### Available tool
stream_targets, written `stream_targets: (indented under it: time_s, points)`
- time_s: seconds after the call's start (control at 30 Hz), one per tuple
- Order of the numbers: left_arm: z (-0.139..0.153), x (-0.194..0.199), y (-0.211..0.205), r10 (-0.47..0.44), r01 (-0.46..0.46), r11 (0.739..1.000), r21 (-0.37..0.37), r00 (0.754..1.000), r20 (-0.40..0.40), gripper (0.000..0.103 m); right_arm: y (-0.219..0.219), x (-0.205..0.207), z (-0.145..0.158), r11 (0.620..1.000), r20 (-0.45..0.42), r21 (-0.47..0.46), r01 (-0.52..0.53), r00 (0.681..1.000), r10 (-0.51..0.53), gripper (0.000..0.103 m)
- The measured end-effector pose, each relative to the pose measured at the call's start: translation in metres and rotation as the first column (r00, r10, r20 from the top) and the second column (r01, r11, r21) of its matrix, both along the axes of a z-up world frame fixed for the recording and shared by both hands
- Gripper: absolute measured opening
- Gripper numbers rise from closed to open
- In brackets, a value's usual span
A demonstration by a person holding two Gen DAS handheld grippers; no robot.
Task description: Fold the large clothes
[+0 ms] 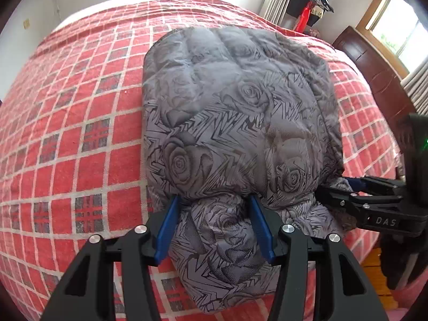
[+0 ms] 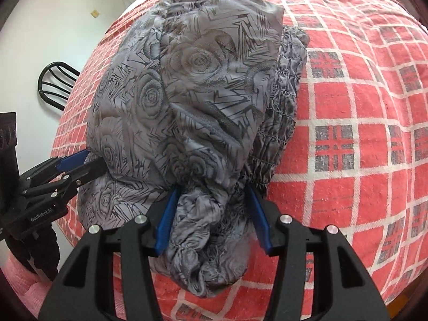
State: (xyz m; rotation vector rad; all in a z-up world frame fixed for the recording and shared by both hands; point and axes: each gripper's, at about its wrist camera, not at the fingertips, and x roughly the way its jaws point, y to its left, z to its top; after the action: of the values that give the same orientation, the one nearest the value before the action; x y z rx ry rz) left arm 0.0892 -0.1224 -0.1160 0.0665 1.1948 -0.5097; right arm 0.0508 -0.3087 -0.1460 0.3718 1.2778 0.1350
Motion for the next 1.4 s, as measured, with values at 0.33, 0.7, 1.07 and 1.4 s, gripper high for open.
stream_targets:
  time_s: [0.33,0.7,1.07,1.4]
  points:
    - [0.035,0.016,0.047,0.047,-0.049,0.992,-0.114,0.999,-0.017,0.069,-0.041,-0.009,0.051,0.993,0.125,0.106,0.049,0.990,-0.062,0.080]
    - [0.039,0.037,0.055,0.019,-0.021,0.991,-0.132,1.000,-0.012,0.075,-0.079,0.028,0.023,0.947,0.042,0.301,0.115,0.990,-0.134,0.091]
    - [0.007,0.061,0.054,-0.025,0.000,0.980,-0.199,0.992,-0.123,0.079,-0.080,0.065,-0.009,0.903,-0.014,0.423,0.083,0.996,-0.085,0.092]
    - [-0.027,0.084,0.055,-0.091,0.007,0.941,-0.340,0.968,-0.234,0.089,-0.072,0.113,-0.039,0.852,-0.049,0.522,0.053,0.998,-0.032,0.096]
